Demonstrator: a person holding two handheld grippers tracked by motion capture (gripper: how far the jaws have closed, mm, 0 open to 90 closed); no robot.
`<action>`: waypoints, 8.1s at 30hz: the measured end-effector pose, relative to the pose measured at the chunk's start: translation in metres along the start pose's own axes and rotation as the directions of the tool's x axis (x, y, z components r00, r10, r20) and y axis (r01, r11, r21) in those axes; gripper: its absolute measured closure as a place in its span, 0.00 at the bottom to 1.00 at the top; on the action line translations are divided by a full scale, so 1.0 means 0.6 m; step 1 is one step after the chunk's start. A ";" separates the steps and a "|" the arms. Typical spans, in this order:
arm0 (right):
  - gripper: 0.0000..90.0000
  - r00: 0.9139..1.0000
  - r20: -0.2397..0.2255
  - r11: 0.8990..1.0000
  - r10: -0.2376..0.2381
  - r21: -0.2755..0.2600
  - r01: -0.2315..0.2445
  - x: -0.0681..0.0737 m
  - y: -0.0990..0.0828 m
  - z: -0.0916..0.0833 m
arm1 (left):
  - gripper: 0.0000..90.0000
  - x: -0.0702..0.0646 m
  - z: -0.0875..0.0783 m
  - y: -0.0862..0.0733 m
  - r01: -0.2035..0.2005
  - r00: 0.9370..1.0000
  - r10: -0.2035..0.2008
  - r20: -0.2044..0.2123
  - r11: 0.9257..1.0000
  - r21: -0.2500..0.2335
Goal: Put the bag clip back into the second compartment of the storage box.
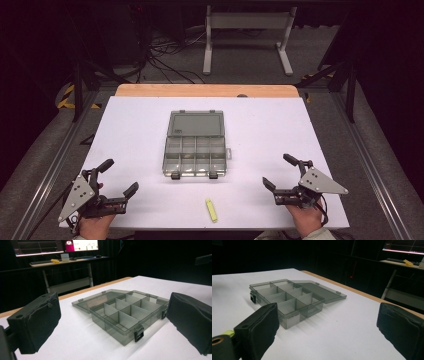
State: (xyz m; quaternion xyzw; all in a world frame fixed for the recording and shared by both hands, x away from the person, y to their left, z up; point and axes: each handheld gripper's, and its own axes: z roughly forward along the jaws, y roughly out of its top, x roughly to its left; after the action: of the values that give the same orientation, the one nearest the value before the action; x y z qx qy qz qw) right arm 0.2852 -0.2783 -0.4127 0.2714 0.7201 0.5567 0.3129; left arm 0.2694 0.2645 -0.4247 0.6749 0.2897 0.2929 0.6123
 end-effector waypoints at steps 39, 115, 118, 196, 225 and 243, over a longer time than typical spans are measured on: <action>0.07 0.973 -0.230 0.999 -0.033 -0.008 0.032 0.049 0.061 0.090 | 0.01 0.006 0.002 -0.002 0.029 1.000 -0.029 0.012 0.999 0.038; 1.00 0.734 -0.679 0.746 0.021 0.500 0.441 0.208 0.051 0.198 | 0.02 0.005 0.002 -0.002 0.030 0.999 -0.031 0.018 0.998 0.053; 1.00 0.725 -0.688 0.737 0.032 0.506 0.448 0.212 0.047 0.200 | 0.02 0.005 0.002 -0.002 0.032 0.999 -0.033 0.017 0.998 0.052; 0.19 0.860 -0.510 0.773 0.006 0.548 0.320 0.182 0.050 0.188 | 0.02 0.007 0.004 -0.003 0.043 0.999 -0.044 0.016 0.998 0.050; 0.77 0.882 -0.471 0.736 0.022 0.605 0.305 0.200 0.023 0.202 | 0.02 0.009 0.002 -0.003 0.048 0.999 -0.048 0.015 0.998 0.045; 0.86 0.884 -0.465 0.750 0.045 0.600 0.278 0.196 0.037 0.197 | 0.02 0.009 0.003 -0.003 0.045 0.999 -0.046 0.015 0.998 0.046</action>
State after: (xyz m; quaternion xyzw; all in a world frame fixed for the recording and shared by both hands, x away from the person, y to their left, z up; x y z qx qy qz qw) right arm 0.2981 -0.1116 -0.4305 0.1794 0.9361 0.2970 0.0579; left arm 0.2739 0.2674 -0.4262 0.6842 0.3067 0.2666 0.6056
